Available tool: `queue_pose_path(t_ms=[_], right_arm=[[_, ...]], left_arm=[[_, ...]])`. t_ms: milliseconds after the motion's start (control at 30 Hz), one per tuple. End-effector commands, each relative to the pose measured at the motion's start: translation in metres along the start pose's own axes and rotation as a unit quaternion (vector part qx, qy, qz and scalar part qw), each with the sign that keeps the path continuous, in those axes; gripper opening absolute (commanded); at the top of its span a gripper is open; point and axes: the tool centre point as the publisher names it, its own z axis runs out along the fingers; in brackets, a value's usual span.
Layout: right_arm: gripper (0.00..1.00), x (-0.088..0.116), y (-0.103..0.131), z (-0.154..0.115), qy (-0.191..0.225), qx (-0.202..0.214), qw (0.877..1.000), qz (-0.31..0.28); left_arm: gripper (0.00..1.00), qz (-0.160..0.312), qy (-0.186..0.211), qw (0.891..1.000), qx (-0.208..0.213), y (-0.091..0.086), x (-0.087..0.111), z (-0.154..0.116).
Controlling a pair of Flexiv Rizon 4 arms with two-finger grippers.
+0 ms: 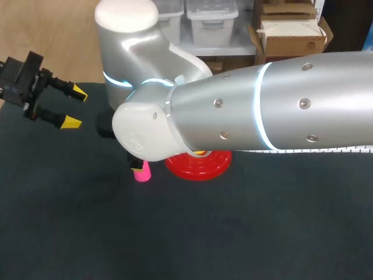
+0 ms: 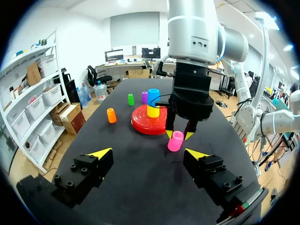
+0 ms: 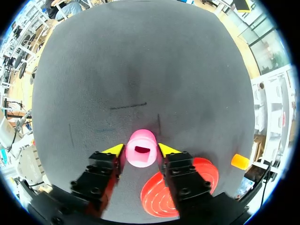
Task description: Pick up and stack the cylinders on the red base in this order: pink,purple,orange,green
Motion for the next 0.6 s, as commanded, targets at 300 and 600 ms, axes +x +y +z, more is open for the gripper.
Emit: queue_pose_path(t_ms=[300,600], right_arm=[[0.0,0.033,-0.027,-0.074,-0.049,0.052,0.995,0.064],[0.0,0.102,-0.072,-0.124,-0.044,0.062,0.983,0.165]], left_arm=[[1.0,0.001,-0.001,1.0,0.0,0.0,0.001,0.0],[1.0,0.001,-0.001,1.0,0.0,0.0,0.001,0.0]])
